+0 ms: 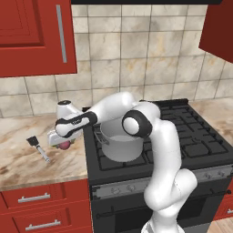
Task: Put the onion and lime in the pot. Retrieve the spatula and lightly stir the vegetables in the pot.
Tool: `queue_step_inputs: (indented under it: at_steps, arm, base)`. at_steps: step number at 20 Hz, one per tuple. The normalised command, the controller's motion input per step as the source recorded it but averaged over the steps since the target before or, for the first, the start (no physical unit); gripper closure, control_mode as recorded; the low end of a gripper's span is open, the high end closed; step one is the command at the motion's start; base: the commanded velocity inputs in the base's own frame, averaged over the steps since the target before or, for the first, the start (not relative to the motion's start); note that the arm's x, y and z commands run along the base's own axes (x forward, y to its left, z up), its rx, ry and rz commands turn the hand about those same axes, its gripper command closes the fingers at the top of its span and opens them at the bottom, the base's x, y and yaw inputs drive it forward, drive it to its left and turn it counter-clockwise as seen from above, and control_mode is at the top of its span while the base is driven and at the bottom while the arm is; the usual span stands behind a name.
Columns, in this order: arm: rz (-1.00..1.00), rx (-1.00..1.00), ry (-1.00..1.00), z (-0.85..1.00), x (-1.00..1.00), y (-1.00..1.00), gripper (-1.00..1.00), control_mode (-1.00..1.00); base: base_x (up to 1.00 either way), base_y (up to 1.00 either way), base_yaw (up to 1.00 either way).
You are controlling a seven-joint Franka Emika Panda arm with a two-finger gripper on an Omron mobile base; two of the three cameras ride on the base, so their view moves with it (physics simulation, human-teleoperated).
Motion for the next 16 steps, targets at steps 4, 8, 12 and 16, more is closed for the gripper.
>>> queue_step_inputs:
  at_steps: [4, 8, 12, 16]
  arm:
    - [0.00, -0.01, 0.00, -0.02, 0.00, 0.00, 1.00, -1.00]
    - [0.01, 0.00, 0.00, -0.02, 0.00, 0.00, 1.00, -1.00]
    - [0.01, 0.01, -0.10, 0.01, -0.29, -0.16, 1.00, -1.00]
    - [0.02, 0.09, -0.29, 0.43, -0.88, -0.45, 1.00, -1.00]
  base:
    - [0.00, 0.00, 0.00]
    - [0.00, 0.00, 0.00]
    - [0.00, 0.00, 0.00]
    - [0.00, 0.00, 0.00]
